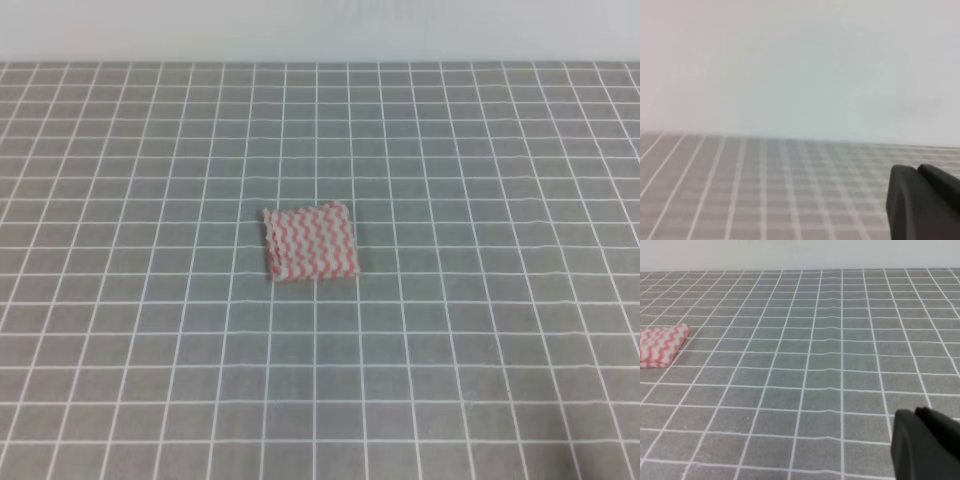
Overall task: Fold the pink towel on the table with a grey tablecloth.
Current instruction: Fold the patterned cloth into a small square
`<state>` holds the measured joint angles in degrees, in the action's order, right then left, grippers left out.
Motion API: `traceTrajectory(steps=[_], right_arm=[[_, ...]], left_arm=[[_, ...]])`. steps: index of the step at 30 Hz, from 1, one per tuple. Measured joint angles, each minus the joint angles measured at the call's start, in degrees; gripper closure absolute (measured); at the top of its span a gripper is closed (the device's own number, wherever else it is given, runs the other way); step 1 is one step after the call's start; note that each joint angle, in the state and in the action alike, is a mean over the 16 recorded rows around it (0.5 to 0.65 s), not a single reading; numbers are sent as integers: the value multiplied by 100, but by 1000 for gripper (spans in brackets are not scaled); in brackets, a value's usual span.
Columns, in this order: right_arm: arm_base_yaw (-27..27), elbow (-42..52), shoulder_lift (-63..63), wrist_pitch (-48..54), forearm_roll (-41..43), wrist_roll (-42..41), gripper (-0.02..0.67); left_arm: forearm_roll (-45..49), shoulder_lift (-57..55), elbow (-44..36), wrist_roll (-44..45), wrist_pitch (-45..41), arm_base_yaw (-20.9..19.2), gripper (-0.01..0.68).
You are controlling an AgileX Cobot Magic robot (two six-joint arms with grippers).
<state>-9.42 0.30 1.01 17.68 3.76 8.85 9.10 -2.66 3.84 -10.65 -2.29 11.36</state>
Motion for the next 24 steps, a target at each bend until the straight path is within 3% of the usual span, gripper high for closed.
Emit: traceTrajectory(steps=[7,16,24], right_arm=[[-2,18,8,-12,2,1,666],[-1,18,5,-18,2,1,665],[-1,26,5,-24,3,1,665]], left_arm=[[-368,383,-490,293,-538,-520,673],[-559,431,-491,531,-1521,-568,673],[-656,445,-507,490,-1730,-569,673]])
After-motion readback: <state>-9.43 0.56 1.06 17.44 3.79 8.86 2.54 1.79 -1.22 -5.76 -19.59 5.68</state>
